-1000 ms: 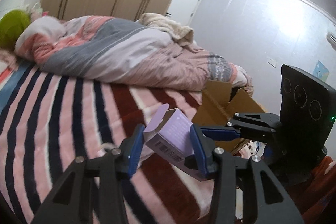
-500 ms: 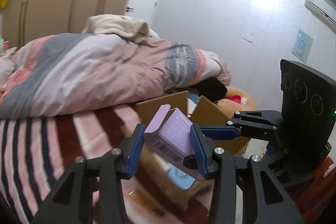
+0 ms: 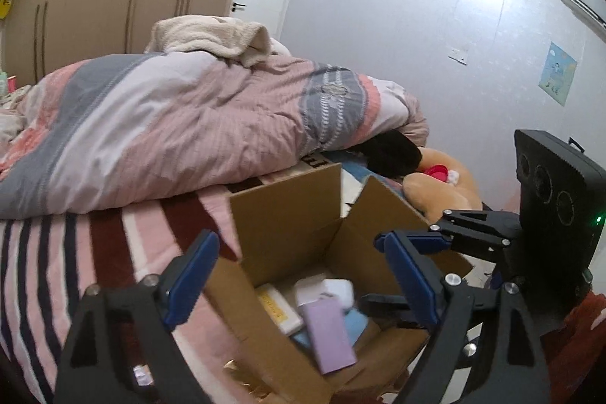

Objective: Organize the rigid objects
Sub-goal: 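Carry the lavender box into the cardboard box and release it, then grasp the clear bottle with blue cap using the right gripper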

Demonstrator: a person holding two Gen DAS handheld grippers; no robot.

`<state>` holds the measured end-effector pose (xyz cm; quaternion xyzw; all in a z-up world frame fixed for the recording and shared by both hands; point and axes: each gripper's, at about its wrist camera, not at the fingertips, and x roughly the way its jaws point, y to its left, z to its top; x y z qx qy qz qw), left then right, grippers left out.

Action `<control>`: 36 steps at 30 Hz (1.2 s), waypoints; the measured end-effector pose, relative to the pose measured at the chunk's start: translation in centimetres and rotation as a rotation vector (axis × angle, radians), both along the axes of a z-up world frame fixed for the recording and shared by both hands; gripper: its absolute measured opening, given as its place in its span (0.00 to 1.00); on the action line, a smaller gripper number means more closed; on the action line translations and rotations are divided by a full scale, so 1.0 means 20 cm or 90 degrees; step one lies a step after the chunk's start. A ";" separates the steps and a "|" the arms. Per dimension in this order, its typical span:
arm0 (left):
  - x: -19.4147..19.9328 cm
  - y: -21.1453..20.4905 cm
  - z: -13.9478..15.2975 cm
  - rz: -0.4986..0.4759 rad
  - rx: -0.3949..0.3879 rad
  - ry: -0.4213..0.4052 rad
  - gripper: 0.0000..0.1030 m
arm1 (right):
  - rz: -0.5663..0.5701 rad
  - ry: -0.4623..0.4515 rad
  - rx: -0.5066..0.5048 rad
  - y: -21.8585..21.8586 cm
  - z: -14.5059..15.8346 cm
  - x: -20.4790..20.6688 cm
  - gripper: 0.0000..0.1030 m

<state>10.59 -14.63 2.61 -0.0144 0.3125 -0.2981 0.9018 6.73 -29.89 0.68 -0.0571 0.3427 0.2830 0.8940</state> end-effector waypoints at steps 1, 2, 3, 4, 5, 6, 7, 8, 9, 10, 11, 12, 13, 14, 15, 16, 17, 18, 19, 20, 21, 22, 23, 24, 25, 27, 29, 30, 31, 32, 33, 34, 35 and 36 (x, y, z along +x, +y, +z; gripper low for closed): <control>-0.01 0.03 0.01 0.006 0.000 -0.003 0.85 | 0.004 0.000 0.000 0.02 0.00 -0.01 0.50; -0.03 0.06 0.01 0.012 -0.002 -0.005 0.85 | 0.011 0.001 0.000 0.04 0.01 -0.02 0.50; -0.04 0.10 0.01 0.020 -0.003 -0.008 0.85 | 0.017 0.002 0.001 0.07 0.01 -0.02 0.50; -0.07 0.14 0.02 0.029 -0.004 -0.012 0.85 | 0.028 0.000 0.001 0.11 0.02 -0.03 0.50; -0.09 0.20 0.03 0.041 -0.003 -0.017 0.85 | 0.035 -0.001 0.001 0.14 0.03 -0.04 0.50; -0.12 0.26 0.03 0.056 -0.001 -0.023 0.85 | 0.048 -0.004 0.001 0.19 0.04 -0.06 0.50; -0.15 0.32 0.04 0.074 0.001 -0.029 0.85 | 0.062 -0.007 0.001 0.23 0.05 -0.07 0.50; -0.17 0.37 0.03 0.087 0.001 -0.032 0.85 | 0.084 -0.009 0.004 0.30 0.06 -0.09 0.50; -0.20 0.43 0.03 0.102 -0.001 -0.033 0.85 | 0.101 -0.008 0.008 0.35 0.06 -0.11 0.50; -0.23 0.50 0.02 0.117 -0.003 -0.032 0.85 | 0.123 -0.002 0.013 0.41 0.06 -0.12 0.50; -0.24 0.55 0.01 0.126 -0.004 -0.031 0.85 | 0.145 0.006 0.017 0.48 0.06 -0.13 0.50; -0.27 0.62 -0.01 0.141 -0.006 -0.032 0.85 | 0.168 0.016 0.017 0.56 0.04 -0.14 0.50; -0.28 0.67 -0.02 0.153 -0.008 -0.031 0.85 | 0.186 0.021 0.013 0.62 0.03 -0.15 0.50; -0.31 0.75 -0.04 0.169 -0.011 -0.029 0.85 | 0.208 0.029 0.003 0.71 0.00 -0.16 0.50; -0.32 0.79 -0.06 0.177 -0.015 -0.026 0.85 | 0.222 0.036 -0.003 0.78 -0.03 -0.17 0.50; -0.33 0.85 -0.09 0.186 -0.020 -0.021 0.85 | 0.233 0.045 -0.009 0.83 -0.06 -0.16 0.50; -0.34 0.89 -0.12 0.192 -0.023 -0.017 0.85 | 0.240 0.058 -0.016 0.89 -0.10 -0.16 0.50; -0.35 0.94 -0.15 0.199 -0.025 -0.013 0.85 | 0.245 0.076 -0.024 0.96 -0.15 -0.14 0.50; -0.36 0.98 -0.17 0.205 -0.024 -0.010 0.85 | 0.247 0.091 -0.031 1.01 -0.20 -0.13 0.50; -0.37 1.02 -0.21 0.213 -0.023 -0.006 0.85 | 0.245 0.102 -0.040 1.05 -0.25 -0.12 0.50; -0.37 1.05 -0.24 0.217 -0.022 -0.004 0.85 | 0.237 0.108 -0.053 1.10 -0.30 -0.10 0.50; -0.38 1.08 -0.27 0.220 -0.023 0.000 0.85 | 0.229 0.112 -0.066 1.13 -0.34 -0.08 0.50; -0.37 1.10 -0.29 0.221 -0.025 0.003 0.85 | 0.217 0.117 -0.079 1.15 -0.39 -0.05 0.51; -0.37 1.12 -0.32 0.223 -0.028 0.007 0.85 | 0.200 0.124 -0.091 1.17 -0.44 -0.01 0.56; -0.37 1.15 -0.34 0.225 -0.031 0.012 0.85 | 0.185 0.129 -0.099 1.18 -0.48 0.02 0.61; -0.36 1.18 -0.39 0.227 -0.035 0.018 0.85 | 0.155 0.134 -0.118 1.19 -0.56 0.09 0.63; -0.35 1.21 -0.42 0.229 -0.039 0.026 0.85 | 0.142 0.120 -0.138 1.19 -0.60 0.13 0.64; -0.34 1.23 -0.44 0.230 -0.040 0.030 0.85 | 0.141 0.112 -0.148 1.21 -0.62 0.15 0.66; -0.33 1.24 -0.46 0.231 -0.041 0.034 0.85 | 0.141 0.108 -0.154 1.21 -0.64 0.17 0.68; -0.32 1.24 -0.47 0.233 -0.043 0.037 0.85 | 0.141 0.109 -0.159 1.22 -0.67 0.19 0.69; -0.32 1.25 -0.48 0.233 -0.044 0.039 0.85 | 0.143 0.113 -0.157 1.22 -0.68 0.21 0.69; -0.31 1.25 -0.49 0.233 -0.045 0.041 0.85 | 0.147 0.121 -0.153 1.23 -0.69 0.23 0.69; -0.31 1.26 -0.50 0.233 -0.047 0.043 0.85 | 0.154 0.129 -0.149 1.23 -0.71 0.24 0.69; -0.31 1.26 -0.50 0.233 -0.047 0.045 0.85 | 0.160 0.136 -0.147 1.24 -0.72 0.26 0.69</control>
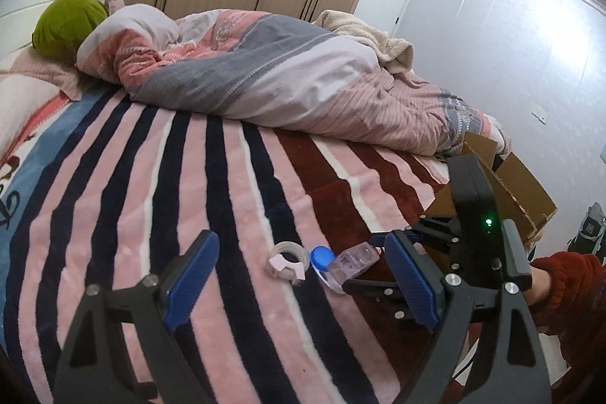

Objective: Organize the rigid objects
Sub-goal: 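Grasp the clear bottle with blue cap using the right gripper, then lower the clear bottle into the cardboard box and open the right gripper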

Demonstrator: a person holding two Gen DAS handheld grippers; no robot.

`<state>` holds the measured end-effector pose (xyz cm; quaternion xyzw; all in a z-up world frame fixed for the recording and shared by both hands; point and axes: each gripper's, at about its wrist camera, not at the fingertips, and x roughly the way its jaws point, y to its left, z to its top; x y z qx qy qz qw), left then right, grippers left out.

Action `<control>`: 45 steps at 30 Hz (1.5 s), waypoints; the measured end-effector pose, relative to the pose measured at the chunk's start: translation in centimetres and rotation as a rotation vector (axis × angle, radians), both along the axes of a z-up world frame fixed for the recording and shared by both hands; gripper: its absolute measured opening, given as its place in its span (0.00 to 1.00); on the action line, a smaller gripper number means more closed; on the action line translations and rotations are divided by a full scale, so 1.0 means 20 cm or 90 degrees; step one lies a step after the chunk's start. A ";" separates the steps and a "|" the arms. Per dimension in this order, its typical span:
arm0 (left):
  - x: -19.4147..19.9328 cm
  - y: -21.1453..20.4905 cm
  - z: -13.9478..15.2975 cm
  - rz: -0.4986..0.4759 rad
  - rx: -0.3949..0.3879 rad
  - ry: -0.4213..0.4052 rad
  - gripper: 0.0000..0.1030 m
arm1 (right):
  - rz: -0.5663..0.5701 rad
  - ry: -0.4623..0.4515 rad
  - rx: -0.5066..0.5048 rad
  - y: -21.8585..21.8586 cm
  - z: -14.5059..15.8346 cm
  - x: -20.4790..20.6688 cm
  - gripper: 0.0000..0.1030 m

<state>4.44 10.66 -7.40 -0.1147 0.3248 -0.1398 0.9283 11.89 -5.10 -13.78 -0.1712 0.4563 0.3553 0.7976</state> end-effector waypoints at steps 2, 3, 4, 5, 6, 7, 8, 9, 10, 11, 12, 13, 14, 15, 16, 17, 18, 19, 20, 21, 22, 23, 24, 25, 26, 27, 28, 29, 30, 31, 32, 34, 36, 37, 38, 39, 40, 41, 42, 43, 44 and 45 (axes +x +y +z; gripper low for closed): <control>0.00 0.00 -0.01 0.000 0.001 0.003 0.85 | 0.000 0.000 0.000 0.01 -0.02 0.02 0.69; 0.00 0.00 -0.01 0.001 0.002 0.004 0.85 | 0.000 0.001 0.000 0.01 -0.02 0.02 0.64; 0.00 0.01 -0.01 0.001 0.002 0.005 0.85 | 0.002 -0.003 0.000 0.01 -0.02 0.02 0.56; 0.00 0.01 -0.01 0.001 0.001 0.006 0.85 | 0.011 -0.010 -0.005 0.01 -0.02 0.01 0.56; 0.00 0.00 -0.01 0.001 0.000 0.007 0.85 | 0.014 -0.018 -0.011 0.02 -0.02 -0.01 0.56; -0.01 0.00 -0.01 0.000 0.000 0.007 0.85 | 0.017 -0.025 -0.020 0.03 -0.02 -0.02 0.55; 0.00 0.00 -0.01 -0.001 0.000 0.008 0.85 | 0.022 -0.031 -0.025 0.04 -0.01 -0.04 0.55; -0.01 0.00 -0.01 -0.003 -0.001 0.008 0.85 | 0.026 -0.035 -0.026 0.04 0.00 -0.05 0.55; -0.01 -0.01 0.00 -0.007 -0.002 0.009 0.85 | 0.029 -0.037 -0.023 0.04 0.01 -0.07 0.55; -0.01 -0.02 0.00 -0.013 -0.005 0.011 0.85 | 0.035 -0.041 -0.020 0.03 0.03 -0.09 0.55; -0.01 -0.03 0.00 -0.023 -0.009 0.014 0.85 | 0.042 -0.049 -0.016 0.03 0.06 -0.12 0.55; -0.01 -0.04 0.00 -0.036 -0.016 0.018 0.85 | 0.049 -0.057 -0.012 0.03 0.09 -0.15 0.55; -0.01 -0.07 0.01 -0.056 -0.027 0.022 0.85 | 0.060 -0.065 -0.003 0.03 0.13 -0.19 0.55; -0.01 -0.08 0.01 -0.068 -0.034 0.024 0.85 | 0.069 -0.070 0.003 0.03 0.17 -0.22 0.55; -0.01 -0.11 0.02 -0.084 -0.042 0.028 0.85 | 0.078 -0.078 0.010 0.03 0.20 -0.25 0.55; -0.01 -0.14 0.02 -0.098 -0.049 0.031 0.85 | 0.087 -0.089 0.015 0.03 0.25 -0.28 0.55; -0.01 -0.16 0.03 -0.110 -0.054 0.034 0.85 | 0.098 -0.102 0.021 0.03 0.29 -0.32 0.55; -0.01 -0.19 0.05 -0.128 -0.062 0.035 0.85 | 0.110 -0.118 0.027 0.03 0.35 -0.36 0.55; -0.01 -0.22 0.06 -0.142 -0.069 0.035 0.85 | 0.116 -0.129 0.030 0.03 0.38 -0.38 0.55; -0.02 -0.25 0.08 -0.156 -0.076 0.033 0.81 | 0.125 -0.146 0.034 0.02 0.42 -0.42 0.55; -0.02 -0.27 0.10 -0.166 -0.081 0.031 0.78 | 0.129 -0.159 0.039 0.01 0.46 -0.44 0.55; -0.02 -0.29 0.12 -0.177 -0.086 0.030 0.69 | 0.133 -0.172 0.043 0.00 0.50 -0.46 0.55; -0.03 -0.31 0.15 -0.186 -0.091 0.028 0.62 | 0.135 -0.187 0.048 -0.02 0.54 -0.48 0.55; -0.03 -0.33 0.18 -0.193 -0.098 0.025 0.60 | 0.136 -0.200 0.052 -0.03 0.57 -0.50 0.55; -0.03 -0.35 0.20 -0.198 -0.104 0.022 0.53 | 0.136 -0.219 0.053 -0.06 0.60 -0.52 0.55; -0.03 -0.37 0.23 -0.198 -0.104 0.021 0.44 | 0.135 -0.230 0.056 -0.08 0.62 -0.53 0.55; -0.02 -0.40 0.25 -0.206 -0.112 0.023 0.42 | 0.133 -0.240 0.058 -0.10 0.65 -0.54 0.55; -0.01 -0.43 0.27 -0.213 -0.118 0.023 0.41 | 0.129 -0.248 0.059 -0.13 0.67 -0.54 0.55; 0.00 -0.47 0.30 -0.219 -0.114 0.020 0.41 | 0.123 -0.255 0.060 -0.17 0.69 -0.55 0.55; 0.01 -0.51 0.32 -0.226 -0.106 0.017 0.41 | 0.119 -0.261 0.062 -0.20 0.70 -0.55 0.55; 0.01 -0.55 0.34 -0.231 -0.101 0.016 0.41 | 0.113 -0.265 0.062 -0.23 0.71 -0.55 0.55; 0.05 -0.66 0.37 -0.246 -0.092 0.016 0.41 | 0.099 -0.275 0.061 -0.32 0.74 -0.54 0.55; 0.08 -0.76 0.40 -0.262 -0.082 0.016 0.41 | 0.082 -0.284 0.059 -0.42 0.76 -0.52 0.55; 0.10 -0.82 0.41 -0.271 -0.076 0.016 0.41 | 0.071 -0.287 0.057 -0.48 0.77 -0.51 0.55; 0.12 -0.86 0.42 -0.279 -0.071 0.017 0.41 | 0.061 -0.288 0.057 -0.53 0.78 -0.50 0.55; 0.14 -0.93 0.43 -0.290 -0.065 0.020 0.41 | 0.051 -0.287 0.057 -0.57 0.78 -0.48 0.55; 0.17 -0.97 0.43 -0.298 -0.062 0.024 0.41 | 0.040 -0.285 0.056 -0.62 0.78 -0.47 0.55; 0.19 -1.03 0.43 -0.308 -0.058 0.029 0.41 | 0.029 -0.282 0.054 -0.67 0.78 -0.45 0.55; 0.22 -1.09 0.43 -0.318 -0.054 0.034 0.41 | 0.016 -0.278 0.051 -0.73 0.78 -0.44 0.55; 0.25 -1.15 0.42 -0.329 -0.050 0.039 0.41 | 0.005 -0.275 0.049 -0.78 0.78 -0.42 0.55; 0.27 -1.20 0.42 -0.336 -0.047 0.042 0.41 | -0.011 -0.270 0.046 -0.84 0.77 -0.40 0.55; 0.29 -1.24 0.41 -0.344 -0.043 0.045 0.41 | -0.023 -0.266 0.045 -0.89 0.77 -0.38 0.55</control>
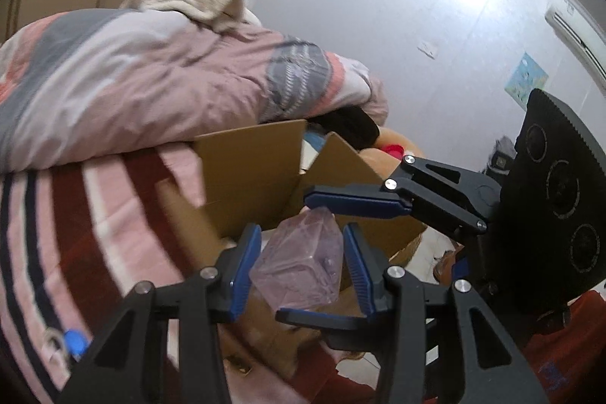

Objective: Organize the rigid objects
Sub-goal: 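Lower the clear bottle into the cardboard box and open the right gripper, then lower the right gripper onto the white lens case with blue cap and grasp it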

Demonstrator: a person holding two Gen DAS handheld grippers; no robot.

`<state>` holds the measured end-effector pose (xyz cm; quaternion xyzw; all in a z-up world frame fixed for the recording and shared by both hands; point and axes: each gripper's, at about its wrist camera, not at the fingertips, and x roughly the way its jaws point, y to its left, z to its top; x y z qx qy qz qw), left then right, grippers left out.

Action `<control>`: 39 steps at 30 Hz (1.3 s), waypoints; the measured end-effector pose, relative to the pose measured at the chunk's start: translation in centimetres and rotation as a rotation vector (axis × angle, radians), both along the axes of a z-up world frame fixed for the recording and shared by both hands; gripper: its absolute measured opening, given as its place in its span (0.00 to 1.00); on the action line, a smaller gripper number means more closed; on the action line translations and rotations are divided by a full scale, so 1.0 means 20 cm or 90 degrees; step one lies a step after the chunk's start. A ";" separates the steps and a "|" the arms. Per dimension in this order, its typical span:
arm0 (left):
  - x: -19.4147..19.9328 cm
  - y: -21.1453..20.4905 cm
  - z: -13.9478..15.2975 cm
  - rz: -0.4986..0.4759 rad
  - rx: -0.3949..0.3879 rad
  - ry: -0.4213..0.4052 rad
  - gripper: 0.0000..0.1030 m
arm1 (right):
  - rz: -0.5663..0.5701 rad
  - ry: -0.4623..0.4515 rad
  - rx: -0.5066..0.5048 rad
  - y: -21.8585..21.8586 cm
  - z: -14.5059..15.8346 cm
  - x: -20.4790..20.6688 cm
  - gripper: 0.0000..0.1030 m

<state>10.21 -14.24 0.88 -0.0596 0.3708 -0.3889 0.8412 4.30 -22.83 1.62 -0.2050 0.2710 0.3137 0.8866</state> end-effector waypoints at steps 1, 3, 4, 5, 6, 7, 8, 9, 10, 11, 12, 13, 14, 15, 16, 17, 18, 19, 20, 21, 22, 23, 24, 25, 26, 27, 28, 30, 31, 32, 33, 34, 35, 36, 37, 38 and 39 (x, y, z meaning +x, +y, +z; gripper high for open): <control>0.03 -0.06 0.00 -0.010 0.005 0.002 0.41 | -0.008 0.004 0.002 -0.04 0.00 0.01 0.55; 0.05 -0.14 -0.01 -0.023 0.011 0.007 0.41 | -0.027 0.016 0.008 -0.12 -0.01 0.03 0.55; 0.07 -0.18 -0.01 -0.029 0.015 0.009 0.41 | -0.036 0.022 0.010 -0.16 -0.01 0.05 0.55; 0.08 -0.21 -0.02 -0.033 0.019 0.009 0.41 | -0.046 0.028 0.012 -0.20 -0.02 0.07 0.55; 0.09 -0.24 -0.02 -0.037 0.024 0.010 0.41 | -0.053 0.030 0.013 -0.22 -0.02 0.07 0.56; 0.10 -0.27 -0.02 -0.039 0.030 0.010 0.41 | -0.060 0.032 0.012 -0.24 -0.03 0.08 0.56; 0.10 -0.29 -0.02 -0.041 0.034 0.008 0.45 | -0.068 0.033 0.009 -0.26 -0.04 0.09 0.56; 0.10 -0.30 -0.02 -0.042 0.036 0.007 0.59 | -0.079 0.034 0.003 -0.27 -0.04 0.09 0.56; 0.10 -0.30 -0.02 -0.038 0.037 0.002 0.68 | -0.086 0.031 0.001 -0.29 -0.05 0.09 0.63; 0.09 -0.29 -0.01 -0.026 0.037 -0.010 0.80 | -0.092 0.025 -0.001 -0.30 -0.04 0.08 0.69; 0.09 -0.28 0.00 -0.020 0.038 -0.018 0.80 | -0.096 0.018 0.001 -0.31 -0.04 0.07 0.78; 0.09 -0.27 0.01 -0.017 0.040 -0.024 0.80 | -0.096 0.015 0.005 -0.32 -0.03 0.07 0.79; 0.07 -0.25 0.02 -0.013 0.041 -0.030 0.80 | -0.096 0.015 0.009 -0.32 -0.03 0.06 0.79; 0.06 -0.22 0.04 -0.006 0.040 -0.036 0.81 | -0.095 0.018 0.011 -0.32 -0.02 0.05 0.79; 0.05 -0.19 0.05 0.002 0.041 -0.041 0.81 | -0.093 0.021 0.012 -0.32 -0.02 0.05 0.79; 0.02 -0.14 0.06 0.015 0.041 -0.051 0.82 | -0.091 0.022 0.013 -0.30 -0.01 0.04 0.79; 0.01 -0.11 0.08 0.026 0.042 -0.058 0.84 | -0.088 0.021 0.012 -0.29 -0.01 0.04 0.79; 0.00 -0.07 0.09 0.041 0.045 -0.066 0.84 | -0.086 0.019 0.009 -0.28 0.00 0.02 0.79; -0.03 -0.01 0.10 0.061 0.051 -0.077 0.84 | -0.082 0.017 0.006 -0.26 0.00 0.01 0.79; -0.05 0.03 0.11 0.078 0.055 -0.085 0.84 | -0.078 0.017 0.004 -0.24 0.00 0.00 0.79; -0.08 0.08 0.12 0.094 0.058 -0.092 0.84 | -0.073 0.018 0.004 -0.21 0.01 0.00 0.79; -0.09 0.11 0.13 0.105 0.060 -0.096 0.85 | -0.069 0.019 0.004 -0.19 0.01 -0.01 0.79; -0.11 0.16 0.14 0.120 0.062 -0.102 0.85 | -0.066 0.019 0.003 -0.17 0.02 -0.02 0.79; -0.14 0.21 0.14 0.134 0.064 -0.107 0.85 | -0.060 0.019 0.002 -0.14 0.02 -0.03 0.79; -0.16 0.25 0.15 0.144 0.066 -0.112 0.85 | -0.056 0.019 0.000 -0.12 0.02 -0.03 0.79; -0.19 0.31 0.15 0.158 0.067 -0.119 0.85 | -0.050 0.020 -0.003 -0.08 0.03 -0.04 0.79; -0.22 0.35 0.15 0.170 0.070 -0.124 0.85 | -0.044 0.021 -0.005 -0.05 0.03 -0.05 0.79; -0.27 0.46 0.15 0.201 0.076 -0.135 0.85 | -0.028 0.023 -0.008 0.04 0.03 -0.07 0.79; -0.29 0.52 0.15 0.219 0.076 -0.140 0.85 | -0.021 0.024 -0.008 0.07 0.03 -0.07 0.79; -0.31 0.57 0.15 0.230 0.074 -0.141 0.85 | -0.008 0.027 -0.005 0.13 0.03 -0.08 0.79; -0.33 0.63 0.14 0.244 0.072 -0.141 0.85 | 0.001 0.031 -0.003 0.17 0.03 -0.09 0.79; -0.35 0.69 0.13 0.257 0.071 -0.141 0.85 | 0.014 0.038 0.001 0.21 0.03 -0.09 0.79; -0.36 0.74 0.11 0.271 0.071 -0.139 0.85 | 0.028 0.046 0.004 0.28 0.02 -0.10 0.79; -0.38 0.79 0.09 0.286 0.074 -0.138 0.85 | 0.039 0.052 0.006 0.33 0.01 -0.10 0.79; -0.39 0.83 0.07 0.297 0.077 -0.137 0.85 | 0.051 0.058 0.007 0.38 -0.01 -0.10 0.79; -0.41 0.89 0.04 0.311 0.083 -0.134 0.85 | 0.064 0.066 0.007 0.44 -0.03 -0.10 0.79; -0.42 0.92 0.02 0.319 0.087 -0.133 0.85 | 0.075 0.076 0.007 0.49 -0.05 -0.09 0.79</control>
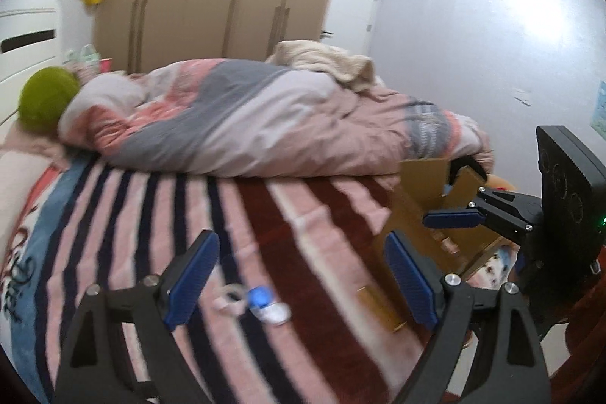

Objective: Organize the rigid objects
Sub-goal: 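Lower the right gripper onto the white lens case with blue cap and grasp it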

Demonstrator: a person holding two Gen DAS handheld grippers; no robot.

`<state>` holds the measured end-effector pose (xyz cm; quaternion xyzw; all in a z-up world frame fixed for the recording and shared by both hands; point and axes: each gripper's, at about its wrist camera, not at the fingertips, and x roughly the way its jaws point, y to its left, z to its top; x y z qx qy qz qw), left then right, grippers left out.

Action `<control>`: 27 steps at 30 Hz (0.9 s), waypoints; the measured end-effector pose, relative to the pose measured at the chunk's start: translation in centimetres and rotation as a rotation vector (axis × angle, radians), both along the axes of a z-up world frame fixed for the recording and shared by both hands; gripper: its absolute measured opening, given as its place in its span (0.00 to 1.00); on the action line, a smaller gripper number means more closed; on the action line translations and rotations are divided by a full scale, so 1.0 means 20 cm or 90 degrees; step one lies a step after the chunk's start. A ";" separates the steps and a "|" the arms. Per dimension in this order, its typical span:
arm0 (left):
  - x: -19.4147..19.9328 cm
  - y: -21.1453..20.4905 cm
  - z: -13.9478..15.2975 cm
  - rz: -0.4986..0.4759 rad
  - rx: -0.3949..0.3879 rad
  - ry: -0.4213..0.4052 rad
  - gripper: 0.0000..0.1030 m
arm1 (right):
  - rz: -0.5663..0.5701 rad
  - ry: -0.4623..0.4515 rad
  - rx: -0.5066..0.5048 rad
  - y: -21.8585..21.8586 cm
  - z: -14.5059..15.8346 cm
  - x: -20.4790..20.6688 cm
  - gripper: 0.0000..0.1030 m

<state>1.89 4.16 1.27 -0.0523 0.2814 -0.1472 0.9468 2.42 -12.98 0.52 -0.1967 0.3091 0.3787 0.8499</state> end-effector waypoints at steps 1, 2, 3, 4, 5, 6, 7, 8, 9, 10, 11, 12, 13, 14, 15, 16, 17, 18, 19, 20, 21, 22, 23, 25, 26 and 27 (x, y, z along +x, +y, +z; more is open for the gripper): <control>-0.01 0.04 -0.03 0.008 0.001 0.003 0.85 | 0.010 0.013 0.001 0.05 -0.03 0.01 0.79; -0.02 0.09 -0.06 0.018 0.000 0.009 0.85 | 0.021 0.030 0.001 0.11 -0.07 0.01 0.79; -0.03 0.12 -0.09 0.024 -0.001 0.013 0.85 | 0.029 0.046 0.001 0.16 -0.11 0.02 0.79; -0.04 0.15 -0.12 0.029 -0.002 0.017 0.85 | 0.035 0.066 0.000 0.22 -0.17 0.04 0.79; -0.04 0.18 -0.15 0.036 -0.003 0.021 0.85 | 0.039 0.083 -0.003 0.26 -0.22 0.06 0.79; -0.05 0.22 -0.19 0.043 -0.005 0.026 0.85 | 0.042 0.097 -0.005 0.29 -0.26 0.07 0.79; -0.05 0.25 -0.22 0.047 -0.008 0.031 0.85 | 0.046 0.115 -0.005 0.33 -0.32 0.09 0.77; -0.05 0.28 -0.25 0.051 -0.012 0.037 0.85 | 0.048 0.130 -0.006 0.36 -0.37 0.11 0.76; -0.05 0.31 -0.29 0.055 -0.016 0.045 0.85 | 0.047 0.142 -0.012 0.39 -0.43 0.14 0.72; -0.04 0.33 -0.32 0.058 -0.020 0.052 0.85 | 0.039 0.148 -0.025 0.42 -0.50 0.17 0.69; -0.04 0.35 -0.35 0.062 -0.024 0.060 0.85 | 0.032 0.152 -0.032 0.43 -0.54 0.20 0.67; -0.03 0.36 -0.39 0.064 -0.029 0.068 0.85 | 0.021 0.160 -0.040 0.45 -0.60 0.23 0.64; -0.02 0.38 -0.41 0.066 -0.032 0.074 0.85 | 0.013 0.163 -0.043 0.46 -0.64 0.26 0.56; -0.01 0.39 -0.44 0.068 -0.036 0.080 0.85 | 0.006 0.163 -0.046 0.46 -0.67 0.29 0.50; 0.00 0.40 -0.46 0.071 -0.041 0.086 0.85 | 0.000 0.163 -0.053 0.47 -0.71 0.32 0.43; 0.01 0.41 -0.48 0.072 -0.045 0.091 0.85 | -0.005 0.164 -0.060 0.48 -0.75 0.34 0.41; 0.02 0.40 -0.49 0.072 -0.048 0.094 0.85 | -0.009 0.166 -0.066 0.48 -0.78 0.36 0.41; 0.02 0.41 -0.50 0.071 -0.050 0.096 0.85 | -0.013 0.166 -0.072 0.48 -0.80 0.37 0.36; 0.03 0.40 -0.50 0.070 -0.051 0.098 0.85 | -0.012 0.161 -0.078 0.48 -0.82 0.38 0.25; 0.03 0.40 -0.51 0.069 -0.051 0.100 0.85 | -0.010 0.150 -0.088 0.49 -0.83 0.38 0.26; 0.03 0.39 -0.51 0.067 -0.052 0.101 0.85 | -0.006 0.135 -0.094 0.49 -0.83 0.37 0.26; 0.04 0.39 -0.51 0.065 -0.053 0.101 0.85 | -0.006 0.125 -0.097 0.48 -0.81 0.36 0.25; 0.04 0.38 -0.50 0.062 -0.054 0.102 0.85 | -0.005 0.117 -0.097 0.48 -0.80 0.34 0.25; 0.05 0.35 -0.49 0.050 -0.058 0.101 0.85 | 0.007 0.107 -0.083 0.47 -0.74 0.31 0.25; 0.05 0.34 -0.49 0.042 -0.062 0.101 0.85 | 0.014 0.103 -0.071 0.45 -0.69 0.28 0.25; 0.05 0.32 -0.48 0.029 -0.068 0.101 0.85 | 0.019 0.102 -0.062 0.45 -0.65 0.26 0.25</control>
